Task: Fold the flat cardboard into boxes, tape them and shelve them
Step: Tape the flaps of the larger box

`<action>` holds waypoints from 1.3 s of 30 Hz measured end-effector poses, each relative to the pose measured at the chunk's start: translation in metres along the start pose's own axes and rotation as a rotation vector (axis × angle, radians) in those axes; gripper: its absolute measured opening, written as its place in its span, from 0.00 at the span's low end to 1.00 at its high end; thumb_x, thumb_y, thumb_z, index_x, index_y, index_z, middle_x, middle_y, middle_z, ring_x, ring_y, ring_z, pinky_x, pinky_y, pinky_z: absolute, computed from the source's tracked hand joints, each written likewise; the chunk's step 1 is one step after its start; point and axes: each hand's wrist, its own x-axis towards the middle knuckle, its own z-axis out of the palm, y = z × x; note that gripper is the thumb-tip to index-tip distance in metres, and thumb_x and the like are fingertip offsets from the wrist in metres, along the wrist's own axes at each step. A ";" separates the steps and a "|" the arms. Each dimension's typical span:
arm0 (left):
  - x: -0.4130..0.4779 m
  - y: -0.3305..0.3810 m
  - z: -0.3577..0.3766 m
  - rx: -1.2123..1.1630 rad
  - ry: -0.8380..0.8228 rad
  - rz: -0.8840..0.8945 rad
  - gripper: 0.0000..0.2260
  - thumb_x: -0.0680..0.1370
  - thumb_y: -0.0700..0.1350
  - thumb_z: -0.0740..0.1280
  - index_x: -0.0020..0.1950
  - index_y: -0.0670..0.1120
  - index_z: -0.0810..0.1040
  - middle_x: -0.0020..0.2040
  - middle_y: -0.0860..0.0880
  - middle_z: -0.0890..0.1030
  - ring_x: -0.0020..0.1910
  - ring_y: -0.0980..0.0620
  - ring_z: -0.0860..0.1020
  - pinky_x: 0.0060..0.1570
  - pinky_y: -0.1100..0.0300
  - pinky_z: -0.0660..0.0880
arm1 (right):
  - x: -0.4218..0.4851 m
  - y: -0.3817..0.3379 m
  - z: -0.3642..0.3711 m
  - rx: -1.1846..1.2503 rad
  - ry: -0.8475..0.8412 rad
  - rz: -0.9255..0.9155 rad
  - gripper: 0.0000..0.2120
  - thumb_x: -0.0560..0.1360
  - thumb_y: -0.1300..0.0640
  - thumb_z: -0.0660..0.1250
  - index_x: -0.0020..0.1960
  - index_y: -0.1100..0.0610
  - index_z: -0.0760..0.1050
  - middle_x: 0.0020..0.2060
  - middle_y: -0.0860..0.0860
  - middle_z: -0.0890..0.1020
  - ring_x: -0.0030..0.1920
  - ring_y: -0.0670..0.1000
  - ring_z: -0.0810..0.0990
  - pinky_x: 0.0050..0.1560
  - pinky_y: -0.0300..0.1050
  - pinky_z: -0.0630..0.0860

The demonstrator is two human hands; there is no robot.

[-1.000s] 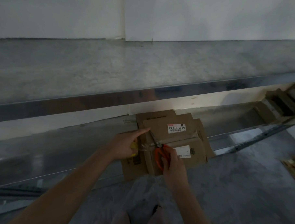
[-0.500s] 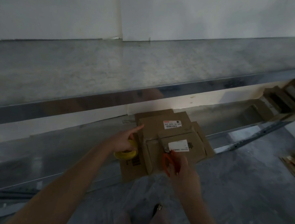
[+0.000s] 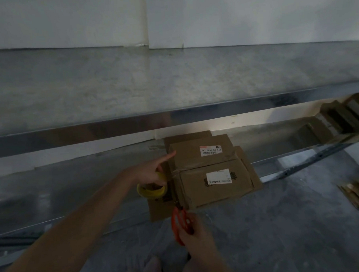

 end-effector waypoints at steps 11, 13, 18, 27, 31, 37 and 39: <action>0.001 -0.005 0.003 -0.047 0.047 0.046 0.44 0.73 0.41 0.74 0.71 0.76 0.51 0.56 0.48 0.74 0.54 0.48 0.76 0.57 0.50 0.76 | 0.008 0.007 -0.002 0.144 -0.067 0.002 0.37 0.53 0.25 0.73 0.57 0.42 0.74 0.54 0.47 0.83 0.53 0.47 0.84 0.59 0.54 0.78; 0.001 -0.006 0.005 -0.052 0.057 0.057 0.45 0.72 0.42 0.75 0.70 0.77 0.51 0.56 0.49 0.73 0.56 0.47 0.75 0.58 0.50 0.76 | 0.005 0.005 -0.004 0.149 -0.071 0.015 0.35 0.56 0.29 0.74 0.58 0.43 0.74 0.54 0.46 0.83 0.53 0.46 0.84 0.60 0.51 0.78; 0.002 -0.009 0.006 -0.050 0.080 0.056 0.45 0.72 0.44 0.75 0.66 0.81 0.50 0.58 0.49 0.73 0.57 0.50 0.75 0.60 0.50 0.75 | 0.009 -0.004 0.006 0.133 -0.045 0.026 0.18 0.73 0.48 0.73 0.60 0.50 0.74 0.55 0.49 0.83 0.56 0.49 0.82 0.62 0.52 0.76; 0.006 -0.010 0.009 -0.082 0.094 0.061 0.45 0.72 0.42 0.75 0.67 0.80 0.51 0.55 0.50 0.73 0.50 0.54 0.77 0.48 0.59 0.77 | 0.012 -0.011 -0.006 -0.047 0.033 -0.051 0.08 0.75 0.39 0.68 0.46 0.41 0.73 0.40 0.36 0.79 0.41 0.33 0.76 0.38 0.24 0.70; 0.004 -0.008 0.009 -0.083 0.092 0.056 0.45 0.72 0.42 0.75 0.66 0.81 0.52 0.55 0.51 0.73 0.51 0.53 0.76 0.53 0.54 0.78 | 0.012 -0.013 -0.007 -0.087 0.053 -0.070 0.09 0.75 0.38 0.66 0.47 0.43 0.74 0.42 0.41 0.82 0.45 0.39 0.80 0.44 0.30 0.75; 0.003 -0.006 0.011 -0.125 0.101 0.085 0.44 0.73 0.39 0.73 0.67 0.79 0.54 0.70 0.54 0.69 0.66 0.52 0.70 0.64 0.48 0.73 | 0.013 -0.011 -0.006 -0.079 0.067 -0.069 0.11 0.75 0.38 0.66 0.49 0.43 0.75 0.44 0.42 0.83 0.46 0.41 0.80 0.42 0.31 0.73; 0.004 -0.007 0.013 -0.150 0.117 0.096 0.43 0.74 0.39 0.73 0.67 0.79 0.55 0.68 0.52 0.70 0.66 0.52 0.70 0.64 0.49 0.73 | 0.013 -0.011 -0.006 -0.064 0.067 -0.065 0.10 0.75 0.38 0.66 0.49 0.43 0.75 0.44 0.42 0.83 0.46 0.41 0.81 0.46 0.35 0.77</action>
